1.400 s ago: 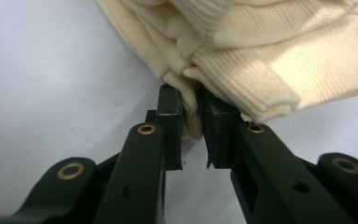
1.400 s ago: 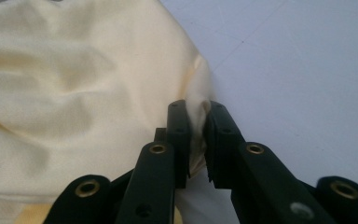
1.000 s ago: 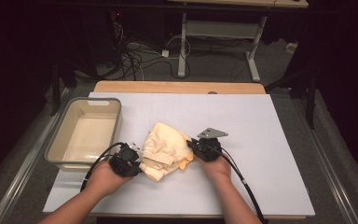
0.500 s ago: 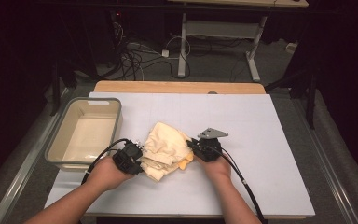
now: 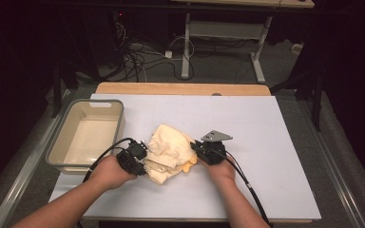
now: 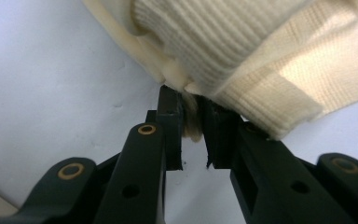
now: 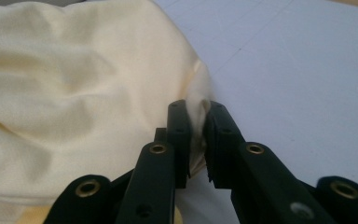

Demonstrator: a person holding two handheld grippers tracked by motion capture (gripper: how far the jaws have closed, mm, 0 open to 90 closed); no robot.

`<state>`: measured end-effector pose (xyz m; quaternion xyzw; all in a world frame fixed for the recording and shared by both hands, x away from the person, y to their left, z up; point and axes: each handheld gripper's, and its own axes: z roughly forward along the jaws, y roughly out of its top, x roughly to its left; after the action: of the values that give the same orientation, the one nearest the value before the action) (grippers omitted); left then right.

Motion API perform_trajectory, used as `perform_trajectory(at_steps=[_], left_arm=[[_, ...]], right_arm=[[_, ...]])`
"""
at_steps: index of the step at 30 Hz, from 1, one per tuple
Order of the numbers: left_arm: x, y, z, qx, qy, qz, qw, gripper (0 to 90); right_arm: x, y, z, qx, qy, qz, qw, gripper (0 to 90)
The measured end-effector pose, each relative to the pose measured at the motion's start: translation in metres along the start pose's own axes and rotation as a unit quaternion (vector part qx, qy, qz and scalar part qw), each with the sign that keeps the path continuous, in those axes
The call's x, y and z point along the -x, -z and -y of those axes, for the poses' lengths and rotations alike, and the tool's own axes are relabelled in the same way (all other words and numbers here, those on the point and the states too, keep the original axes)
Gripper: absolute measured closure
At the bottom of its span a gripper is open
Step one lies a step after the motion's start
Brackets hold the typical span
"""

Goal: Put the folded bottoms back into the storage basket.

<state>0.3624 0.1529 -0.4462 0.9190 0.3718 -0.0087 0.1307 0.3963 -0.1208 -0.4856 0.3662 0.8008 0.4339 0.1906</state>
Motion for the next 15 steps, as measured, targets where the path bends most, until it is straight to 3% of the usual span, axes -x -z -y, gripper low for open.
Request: perform_trajectory(at_steps=[5,15], left_arm=[[0.001,0.009,-0.004,0.003,0.0,-0.004,1.0,76.9],[0.002,0.026,-0.015,0.01,-0.002,-0.01,0.9999,76.9]], right_arm=[[-0.003,0.005,-0.004,0.022,0.023,0.015,0.9994,83.9],[-0.003,0.017,-0.022,0.058,0.028,0.026,0.9976,84.5]])
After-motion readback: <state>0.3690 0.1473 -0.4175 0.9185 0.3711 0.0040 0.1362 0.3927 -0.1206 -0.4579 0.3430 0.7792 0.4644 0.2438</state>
